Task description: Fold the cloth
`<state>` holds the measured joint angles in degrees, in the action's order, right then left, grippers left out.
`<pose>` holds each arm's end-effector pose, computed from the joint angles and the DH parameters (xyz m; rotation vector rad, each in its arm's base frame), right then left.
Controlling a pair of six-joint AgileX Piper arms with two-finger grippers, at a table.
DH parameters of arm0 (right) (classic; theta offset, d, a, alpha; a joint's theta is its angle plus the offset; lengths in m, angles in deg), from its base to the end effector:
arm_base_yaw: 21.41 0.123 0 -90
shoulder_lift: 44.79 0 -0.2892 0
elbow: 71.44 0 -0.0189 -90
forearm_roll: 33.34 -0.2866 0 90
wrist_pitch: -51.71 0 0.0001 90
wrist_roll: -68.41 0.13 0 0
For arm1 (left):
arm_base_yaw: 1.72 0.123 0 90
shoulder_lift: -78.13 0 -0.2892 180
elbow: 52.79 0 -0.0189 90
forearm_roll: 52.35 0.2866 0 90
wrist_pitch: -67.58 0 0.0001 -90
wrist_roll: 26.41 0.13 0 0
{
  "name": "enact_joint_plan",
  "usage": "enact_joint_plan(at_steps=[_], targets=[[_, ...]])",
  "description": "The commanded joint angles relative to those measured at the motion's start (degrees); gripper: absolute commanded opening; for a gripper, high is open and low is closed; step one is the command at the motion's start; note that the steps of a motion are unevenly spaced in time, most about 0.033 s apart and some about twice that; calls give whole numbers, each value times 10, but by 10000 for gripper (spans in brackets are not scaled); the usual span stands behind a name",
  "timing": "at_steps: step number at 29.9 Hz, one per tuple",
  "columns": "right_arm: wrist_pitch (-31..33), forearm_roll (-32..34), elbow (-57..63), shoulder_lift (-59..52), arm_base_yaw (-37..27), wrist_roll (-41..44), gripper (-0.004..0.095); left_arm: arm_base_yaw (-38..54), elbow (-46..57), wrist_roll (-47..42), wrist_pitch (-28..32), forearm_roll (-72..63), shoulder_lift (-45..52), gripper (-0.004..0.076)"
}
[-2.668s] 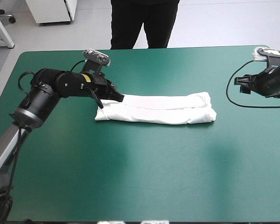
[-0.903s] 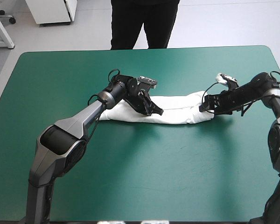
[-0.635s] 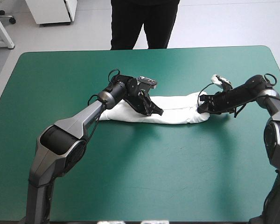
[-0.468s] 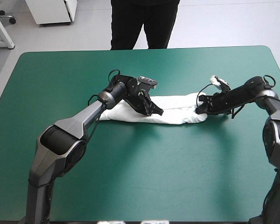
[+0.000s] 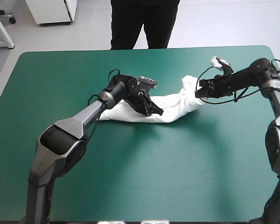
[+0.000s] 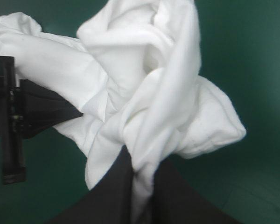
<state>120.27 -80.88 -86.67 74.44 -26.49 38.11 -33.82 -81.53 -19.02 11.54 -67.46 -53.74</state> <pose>0.4563 0.0491 0.2336 -0.2259 2.6037 0.9863 0.4284 -0.3020 0.1738 0.8046 2.6885 -0.4486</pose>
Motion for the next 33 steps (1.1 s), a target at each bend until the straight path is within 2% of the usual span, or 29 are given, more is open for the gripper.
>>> enact_joint_plan(at_steps=[1, 15, 19, 27, 33], targets=[[32, -25, -21, -63, 1, 9, -17, -4, -12, -5, -6, -3, 32, -9], [29, -25, -21, -94, 1, 11, -17, -4, -12, -5, -2, -7, 32, -9], [29, -19, -21, -94, 1, 11, -17, -3, -16, -8, -18, 34, 52, -9], [29, -26, -25, -94, 11, 11, -17, -3, -83, -63, -93, 204, 166, -9], [27, -42, -61, -94, 71, 21, -17, -3, -120, -88, -135, 290, 289, -9]])
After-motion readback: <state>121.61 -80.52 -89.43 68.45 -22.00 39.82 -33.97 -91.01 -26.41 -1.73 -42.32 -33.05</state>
